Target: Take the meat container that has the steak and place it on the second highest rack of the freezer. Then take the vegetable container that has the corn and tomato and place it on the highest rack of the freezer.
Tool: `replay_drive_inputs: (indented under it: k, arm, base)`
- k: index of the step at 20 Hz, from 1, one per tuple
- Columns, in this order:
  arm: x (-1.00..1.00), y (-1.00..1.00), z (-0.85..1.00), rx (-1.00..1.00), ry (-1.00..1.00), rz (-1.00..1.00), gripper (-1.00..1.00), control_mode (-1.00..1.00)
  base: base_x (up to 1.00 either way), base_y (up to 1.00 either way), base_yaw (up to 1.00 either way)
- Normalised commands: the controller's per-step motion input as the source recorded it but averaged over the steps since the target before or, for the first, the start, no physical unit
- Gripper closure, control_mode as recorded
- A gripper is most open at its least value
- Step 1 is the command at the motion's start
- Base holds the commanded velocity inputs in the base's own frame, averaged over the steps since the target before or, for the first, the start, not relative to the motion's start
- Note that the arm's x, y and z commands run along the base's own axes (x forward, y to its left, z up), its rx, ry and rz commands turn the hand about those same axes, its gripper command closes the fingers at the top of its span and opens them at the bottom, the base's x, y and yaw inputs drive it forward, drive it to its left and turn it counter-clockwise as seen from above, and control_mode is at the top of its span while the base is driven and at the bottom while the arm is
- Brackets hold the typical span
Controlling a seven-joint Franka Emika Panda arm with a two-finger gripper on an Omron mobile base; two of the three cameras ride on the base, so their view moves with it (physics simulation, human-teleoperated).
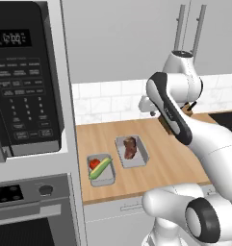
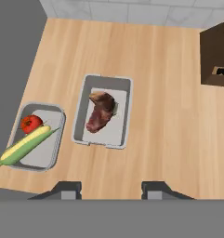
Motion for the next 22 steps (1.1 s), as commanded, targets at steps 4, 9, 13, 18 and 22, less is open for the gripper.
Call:
replay_drive_inputs:
  k: [4, 9, 13, 18, 22]
  arm:
    - [0.0, 0.0, 0.0, 0.0, 0.0, 0.0, -1.0, -1.0]
    - [-0.4, 0.0, -0.2, 0.02, 0.0, 0.0, -1.0, -1.0]
    - [-0.32, 0.0, -0.61, 0.05, 0.02, 0.0, -1.0, -1.0]
    - [0.0, -0.08, -0.87, 0.1, 0.17, -0.18, -1.0, -1.0]
    - [0.29, -0.02, -0.64, 0.04, 0.19, -0.3, -1.0, -1.0]
  base:
    - [0.0, 0.0, 0.0]
    - [0.0, 0.0, 0.0]
    - [0.0, 0.0, 0.0]
    - [0.0, 0.0, 0.0]
    - [0.0, 0.0, 0.0]
